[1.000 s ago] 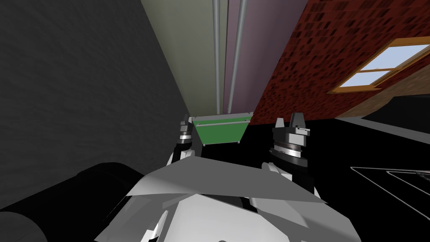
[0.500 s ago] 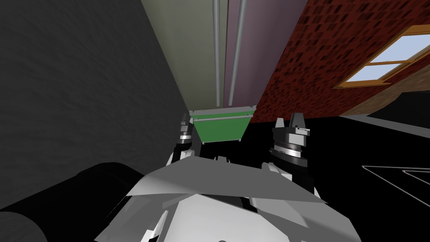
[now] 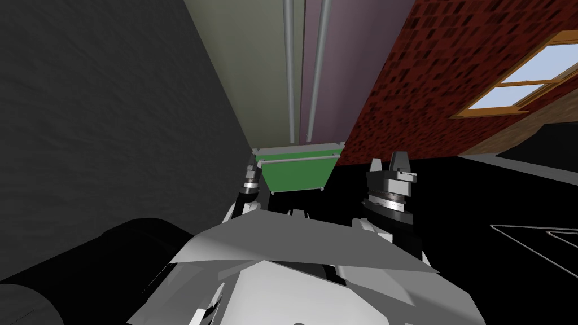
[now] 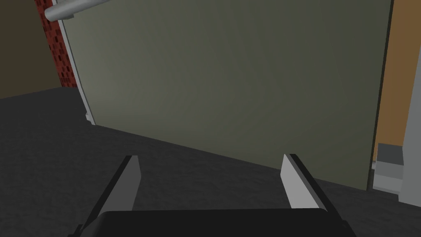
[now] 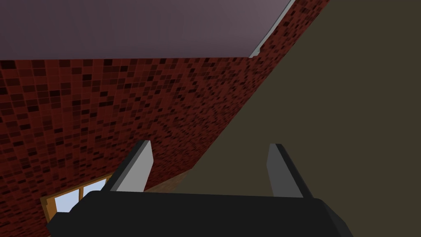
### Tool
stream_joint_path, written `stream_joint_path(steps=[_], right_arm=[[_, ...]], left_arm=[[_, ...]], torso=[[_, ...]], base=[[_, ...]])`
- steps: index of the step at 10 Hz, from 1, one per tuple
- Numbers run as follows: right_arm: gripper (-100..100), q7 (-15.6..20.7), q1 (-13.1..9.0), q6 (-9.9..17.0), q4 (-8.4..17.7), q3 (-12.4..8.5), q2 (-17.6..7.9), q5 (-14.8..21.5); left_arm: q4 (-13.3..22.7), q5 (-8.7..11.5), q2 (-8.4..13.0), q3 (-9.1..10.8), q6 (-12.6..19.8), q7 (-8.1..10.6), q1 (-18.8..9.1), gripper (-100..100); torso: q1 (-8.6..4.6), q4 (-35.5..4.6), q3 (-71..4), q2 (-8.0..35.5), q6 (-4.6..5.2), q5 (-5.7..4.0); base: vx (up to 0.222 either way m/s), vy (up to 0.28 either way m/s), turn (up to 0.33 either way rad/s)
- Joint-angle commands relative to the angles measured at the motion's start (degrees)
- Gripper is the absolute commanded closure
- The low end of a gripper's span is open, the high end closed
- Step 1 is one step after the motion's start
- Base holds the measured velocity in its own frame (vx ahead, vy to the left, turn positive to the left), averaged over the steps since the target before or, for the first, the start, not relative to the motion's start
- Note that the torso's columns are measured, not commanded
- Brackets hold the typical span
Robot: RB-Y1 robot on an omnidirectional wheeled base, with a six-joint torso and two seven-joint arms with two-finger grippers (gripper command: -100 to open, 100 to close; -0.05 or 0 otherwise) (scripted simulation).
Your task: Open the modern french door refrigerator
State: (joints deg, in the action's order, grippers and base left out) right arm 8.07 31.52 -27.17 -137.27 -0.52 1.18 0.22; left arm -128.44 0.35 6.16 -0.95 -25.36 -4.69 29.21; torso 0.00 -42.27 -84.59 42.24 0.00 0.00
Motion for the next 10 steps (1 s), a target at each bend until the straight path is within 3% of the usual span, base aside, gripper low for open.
stream_joint_path(steps=[1, 9, 10], right_arm=[[0, 0.0, 0.0, 0.0, 0.0, 0.0, 0.0, 0.0], [0, 0.0, 0.0, 0.0, 0.0, 0.0, 0.0, 0.0], [0, 0.0, 0.0, 0.0, 0.0, 0.0, 0.0, 0.0]], left_arm=[[4.0, 0.0, 1.5, 0.34, -3.0, 0.05, -0.7, -100], [17.1, 0.2, 3.7, 1.7, -12.7, 0.24, -3.9, -100], [17.6, 0.2, 3.7, 1.7, -12.7, 0.24, -3.9, -100]], torso=[[0.01, 0.0, 0.0, 0.0, 0.0, 0.01], [-0.01, 0.0, 0.0, 0.1, -0.01, 0.0], [-0.01, 0.0, 0.0, 0.0, 0.0, 0.0]], base=[[0.07, -0.025, 0.002], [0.077, -0.024, 0.003], [0.07, -0.016, 0.001]])
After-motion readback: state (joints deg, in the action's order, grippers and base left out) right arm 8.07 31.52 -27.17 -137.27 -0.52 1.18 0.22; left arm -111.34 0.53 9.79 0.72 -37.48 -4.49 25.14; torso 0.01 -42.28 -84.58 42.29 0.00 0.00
